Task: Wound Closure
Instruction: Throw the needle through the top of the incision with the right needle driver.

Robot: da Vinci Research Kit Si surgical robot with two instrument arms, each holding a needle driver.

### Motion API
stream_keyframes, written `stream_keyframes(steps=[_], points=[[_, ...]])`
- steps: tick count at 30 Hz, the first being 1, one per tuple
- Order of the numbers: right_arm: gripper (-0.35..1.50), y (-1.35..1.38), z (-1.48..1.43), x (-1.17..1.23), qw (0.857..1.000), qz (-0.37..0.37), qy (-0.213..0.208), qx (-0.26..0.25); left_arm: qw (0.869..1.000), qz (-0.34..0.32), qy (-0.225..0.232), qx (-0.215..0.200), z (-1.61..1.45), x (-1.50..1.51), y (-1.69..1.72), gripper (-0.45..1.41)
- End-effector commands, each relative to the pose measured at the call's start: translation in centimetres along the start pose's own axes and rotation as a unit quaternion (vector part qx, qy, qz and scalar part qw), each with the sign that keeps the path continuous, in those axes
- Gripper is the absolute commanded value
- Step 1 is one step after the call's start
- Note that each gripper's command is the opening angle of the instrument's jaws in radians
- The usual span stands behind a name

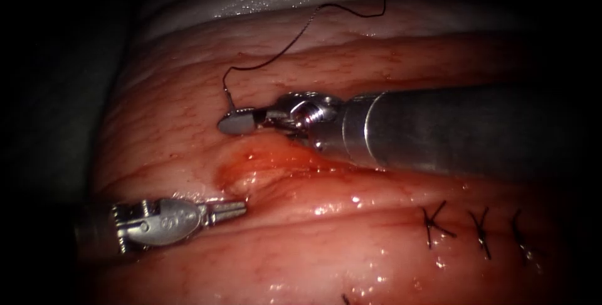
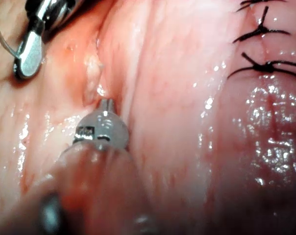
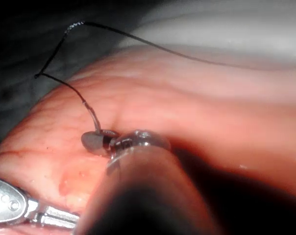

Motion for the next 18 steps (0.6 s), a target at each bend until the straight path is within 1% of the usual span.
stream_keyframes(steps=[1, 5, 7, 9, 10, 11, 12, 14, 15, 16, 17, 18], points=[[-0.35, 0.01, 0.09, -0.01, 1.0, 0.002, -0.003, 0.003, 1.0, 0.0, 0.0, -0.001, 0.07, -0.02, 0.01, -0.45], [-0.35, -0.07, 0.1, -0.16, 1.0, 0.008, -0.013, 0.016, 1.0, 0.001, 0.0, -0.002, 0.06, -0.04, 0.0, -0.45], [-0.35, -0.08, 0.1, -0.2, 1.0, 0.006, -0.016, 0.018, 1.0, 0.001, 0.0, -0.002, 0.05, -0.04, 0.0, -0.45], [-0.35, -0.07, 0.09, -0.15, 1.0, 0.009, 0.01, 0.012, 1.0, 0.0, 0.0, -0.001, 0.06, -0.04, 0.0, -0.45], [-0.35, -0.05, 0.08, -0.13, 1.0, 0.01, 0.012, 0.012, 1.0, 0.0, 0.0, -0.001, 0.06, -0.04, 0.0, -0.45], [-0.08, 0.0, 0.06, -0.05, 1.0, -0.008, 0.019, 0.009, 1.0, 0.0, 0.0, -0.001, 0.06, -0.04, 0.0, -0.45], [0.32, 0.04, 0.05, 0.0, 0.999, -0.033, 0.026, 0.006, 1.0, 0.0, 0.0, -0.001, 0.05, -0.03, 0.01, -0.45], [0.86, 0.11, 0.05, 0.08, 0.997, -0.063, 0.044, 0.0, 1.0, 0.0, 0.0, -0.001, 0.05, -0.03, 0.01, -0.45], [1.0, 0.15, 0.04, 0.13, 0.996, -0.076, 0.053, 0.0, 1.0, 0.0, 0.0, -0.001, 0.05, -0.03, 0.01, -0.45], [1.0, 0.15, 0.04, 0.13, 0.996, -0.076, 0.053, 0.0, 1.0, 0.0, 0.0, -0.001, 0.05, -0.03, 0.01, -0.45], [1.15, 0.23, 0.03, 0.24, 0.991, -0.107, 0.079, -0.011, 1.0, 0.0, 0.0, -0.001, 0.05, -0.03, 0.01, -0.45], [1.18, 0.25, 0.02, 0.29, 0.989, -0.122, 0.086, -0.017, 1.0, 0.0, 0.0, -0.001, 0.05, -0.03, 0.01, -0.45]])
